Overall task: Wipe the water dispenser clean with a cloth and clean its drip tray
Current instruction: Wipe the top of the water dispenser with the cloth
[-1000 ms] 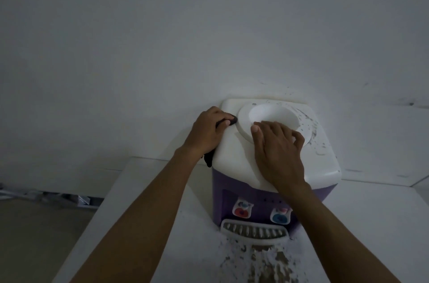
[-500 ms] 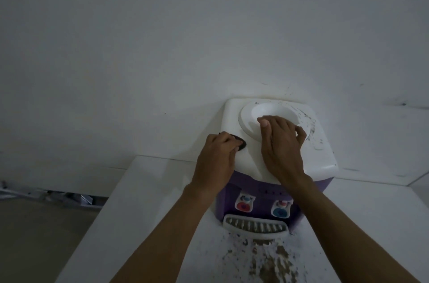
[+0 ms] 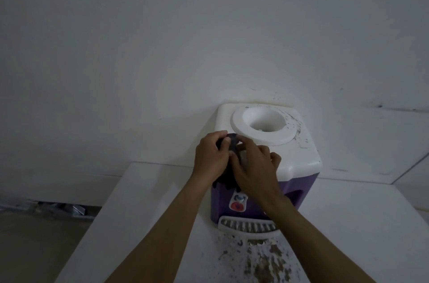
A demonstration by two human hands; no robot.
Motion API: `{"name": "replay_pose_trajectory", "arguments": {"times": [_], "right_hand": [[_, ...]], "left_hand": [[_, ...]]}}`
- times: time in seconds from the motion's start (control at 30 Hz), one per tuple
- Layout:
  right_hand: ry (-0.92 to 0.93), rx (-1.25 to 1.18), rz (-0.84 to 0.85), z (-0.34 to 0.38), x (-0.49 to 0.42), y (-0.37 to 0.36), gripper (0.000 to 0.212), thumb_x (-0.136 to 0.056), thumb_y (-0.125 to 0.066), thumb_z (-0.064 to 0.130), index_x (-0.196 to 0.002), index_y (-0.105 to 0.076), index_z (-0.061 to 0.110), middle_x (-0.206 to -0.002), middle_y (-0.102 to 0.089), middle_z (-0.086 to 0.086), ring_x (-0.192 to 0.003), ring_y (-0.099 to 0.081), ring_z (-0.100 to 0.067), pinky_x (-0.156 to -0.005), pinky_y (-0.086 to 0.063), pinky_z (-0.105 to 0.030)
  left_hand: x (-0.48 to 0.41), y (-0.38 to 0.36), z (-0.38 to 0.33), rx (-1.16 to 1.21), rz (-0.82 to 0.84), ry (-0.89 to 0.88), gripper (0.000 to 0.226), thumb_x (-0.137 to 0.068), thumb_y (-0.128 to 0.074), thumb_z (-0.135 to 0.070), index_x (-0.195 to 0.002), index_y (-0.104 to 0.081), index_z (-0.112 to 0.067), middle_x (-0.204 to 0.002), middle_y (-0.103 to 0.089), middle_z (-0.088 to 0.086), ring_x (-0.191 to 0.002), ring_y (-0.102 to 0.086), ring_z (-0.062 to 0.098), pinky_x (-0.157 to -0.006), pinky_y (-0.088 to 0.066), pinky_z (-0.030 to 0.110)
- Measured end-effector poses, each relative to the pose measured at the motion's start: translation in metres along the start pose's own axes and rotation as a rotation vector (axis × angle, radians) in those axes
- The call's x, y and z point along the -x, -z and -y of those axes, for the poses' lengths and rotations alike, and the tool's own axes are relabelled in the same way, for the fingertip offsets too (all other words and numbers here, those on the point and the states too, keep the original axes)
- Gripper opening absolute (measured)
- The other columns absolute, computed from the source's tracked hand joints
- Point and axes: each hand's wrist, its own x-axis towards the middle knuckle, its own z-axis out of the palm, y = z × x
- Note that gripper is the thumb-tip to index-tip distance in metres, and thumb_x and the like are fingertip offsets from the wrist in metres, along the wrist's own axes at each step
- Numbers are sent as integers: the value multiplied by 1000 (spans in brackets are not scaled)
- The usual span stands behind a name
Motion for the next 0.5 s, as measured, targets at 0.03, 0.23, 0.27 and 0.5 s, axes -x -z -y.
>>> {"name": "replay_pose_trajectory", "arguments": {"times": [0.03, 0.23, 0.27, 0.5], "right_hand": [[-25, -37, 18, 3, -5, 0, 34, -94, -47, 36, -127, -45, 30, -108, -60, 11, -104, -46, -13, -87, -18, -29], [-152, -134, 32, 0, -29, -3, 28, -86, -48, 15, -109, -51, 29, -98, -67, 5, -95, -56, -18, -79, -21, -31], [-157, -87, 32, 0, -32, -1, 28, -86, -47, 14, -109, -53, 28, -101, -66, 4, -96, -56, -19, -80, -22, -31], [132, 166, 109, 33, -24, -9, 36, -99, -32, 30, -128, -51, 21, -136, -46, 2, -126, -40, -17, -99, -30, -39]], "left_hand": [[-3, 3, 1, 51, 8, 31, 24, -97, -56, -18, -119, -66, -16, -111, -66, -5, -103, -61, 10, -93, -48, 21], [-7, 9, 13, 110, -108, 61, 20, -89, -68, -18, -108, -69, -23, -109, -68, -3, -96, -62, 9, -88, -55, 32], [-8, 9, 15, 84, -113, 53, 17, -89, -68, -21, -105, -69, -24, -108, -67, -4, -95, -62, 10, -87, -56, 33], [-11, 17, 25, 214, -94, 146, 23, -98, -54, -29, -97, -73, -17, -96, -72, 2, -87, -68, 16, -81, -57, 35]]}}
